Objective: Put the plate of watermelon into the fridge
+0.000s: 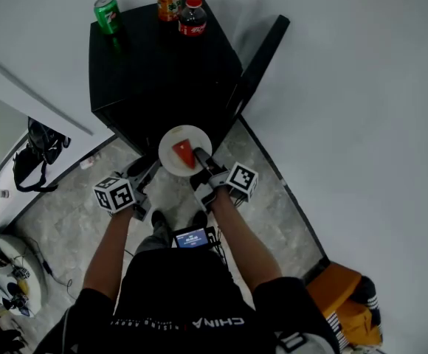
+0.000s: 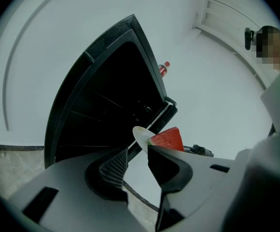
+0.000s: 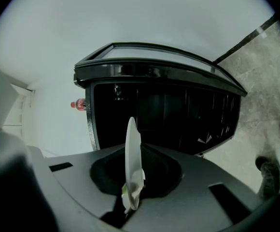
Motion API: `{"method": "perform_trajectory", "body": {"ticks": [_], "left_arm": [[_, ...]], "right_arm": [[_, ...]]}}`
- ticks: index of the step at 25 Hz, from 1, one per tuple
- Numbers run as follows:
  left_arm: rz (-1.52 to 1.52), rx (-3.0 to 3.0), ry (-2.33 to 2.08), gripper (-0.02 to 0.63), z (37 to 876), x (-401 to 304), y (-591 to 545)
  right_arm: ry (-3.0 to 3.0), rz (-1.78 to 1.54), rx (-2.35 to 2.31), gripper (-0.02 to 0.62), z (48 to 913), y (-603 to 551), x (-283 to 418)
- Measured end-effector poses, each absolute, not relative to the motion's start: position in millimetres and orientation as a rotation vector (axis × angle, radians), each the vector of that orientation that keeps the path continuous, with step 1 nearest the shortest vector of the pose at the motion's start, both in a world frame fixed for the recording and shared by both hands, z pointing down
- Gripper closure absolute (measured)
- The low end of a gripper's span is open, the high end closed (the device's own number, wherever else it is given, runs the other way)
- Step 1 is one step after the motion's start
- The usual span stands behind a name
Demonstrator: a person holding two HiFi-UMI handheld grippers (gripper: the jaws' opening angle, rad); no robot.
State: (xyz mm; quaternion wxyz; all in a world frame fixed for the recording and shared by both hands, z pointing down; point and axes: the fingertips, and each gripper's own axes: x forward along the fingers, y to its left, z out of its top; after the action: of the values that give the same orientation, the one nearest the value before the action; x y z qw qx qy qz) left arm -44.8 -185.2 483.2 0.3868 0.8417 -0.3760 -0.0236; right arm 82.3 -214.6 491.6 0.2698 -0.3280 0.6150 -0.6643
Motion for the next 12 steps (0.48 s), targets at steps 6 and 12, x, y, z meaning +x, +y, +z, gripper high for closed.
{"method": "perform_trajectory", "body": {"ticks": [6, 12], "left_arm": [[-0.102, 2.069, -1.002, 0.494, 503, -46, -207], [-0.117, 2.026, -1.033, 0.494, 528, -44, -222]], "right_arm": [[1.654, -1.806, -0.875, 0.563, 514, -241, 80], [1.658, -1.817, -0.859, 0.563, 541, -264, 71]]}}
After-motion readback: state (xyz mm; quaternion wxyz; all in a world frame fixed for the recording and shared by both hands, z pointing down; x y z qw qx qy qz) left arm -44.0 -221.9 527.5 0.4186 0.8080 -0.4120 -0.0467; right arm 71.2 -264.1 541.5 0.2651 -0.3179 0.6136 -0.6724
